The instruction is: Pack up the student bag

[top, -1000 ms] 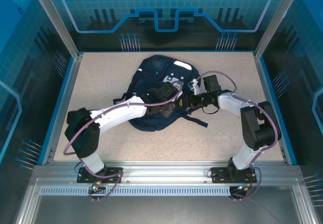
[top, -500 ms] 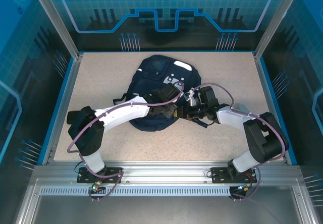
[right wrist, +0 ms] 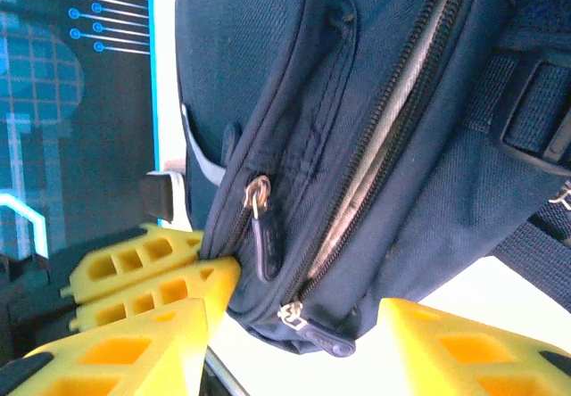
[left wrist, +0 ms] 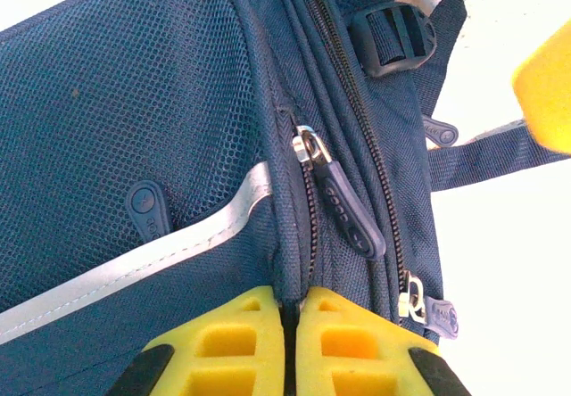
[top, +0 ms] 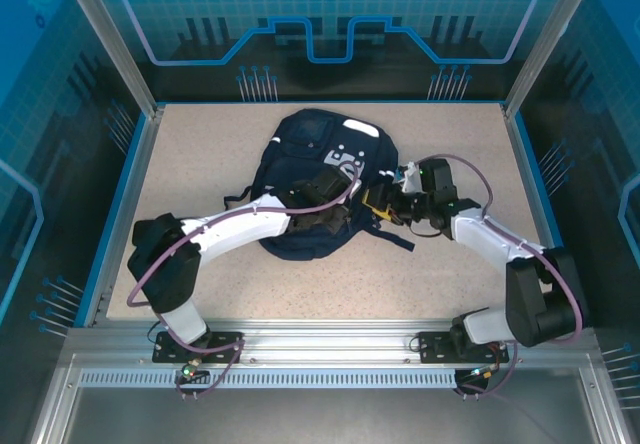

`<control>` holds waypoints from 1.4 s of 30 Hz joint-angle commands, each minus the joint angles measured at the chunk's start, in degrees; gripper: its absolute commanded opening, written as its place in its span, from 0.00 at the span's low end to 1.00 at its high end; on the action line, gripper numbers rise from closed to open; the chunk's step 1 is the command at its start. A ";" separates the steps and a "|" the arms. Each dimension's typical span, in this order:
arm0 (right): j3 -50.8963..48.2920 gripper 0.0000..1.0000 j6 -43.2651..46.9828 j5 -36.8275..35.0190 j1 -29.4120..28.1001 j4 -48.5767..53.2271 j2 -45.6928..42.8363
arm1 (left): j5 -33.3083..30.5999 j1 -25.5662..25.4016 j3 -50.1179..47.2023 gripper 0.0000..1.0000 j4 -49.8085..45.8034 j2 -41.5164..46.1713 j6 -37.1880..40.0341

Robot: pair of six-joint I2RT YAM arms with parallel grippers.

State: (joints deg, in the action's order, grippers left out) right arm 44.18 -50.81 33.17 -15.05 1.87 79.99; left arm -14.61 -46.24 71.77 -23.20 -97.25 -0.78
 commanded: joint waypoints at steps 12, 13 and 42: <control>9.45 0.48 -8.05 1.89 -1.47 -1.02 9.55 | 0.13 0.18 -4.80 0.00 8.66 7.39 -2.21; 9.64 0.48 -8.08 2.11 -1.70 -1.37 9.81 | 0.24 0.17 -4.88 0.00 8.62 7.41 -2.12; 13.00 0.43 -13.04 7.75 -4.93 -9.24 16.19 | 1.48 0.18 -6.08 0.03 8.55 8.74 -6.98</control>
State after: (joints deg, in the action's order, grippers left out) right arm 55.07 -61.93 37.39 -18.13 -1.83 94.56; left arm -15.62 -45.84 65.45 -16.58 -91.53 -4.03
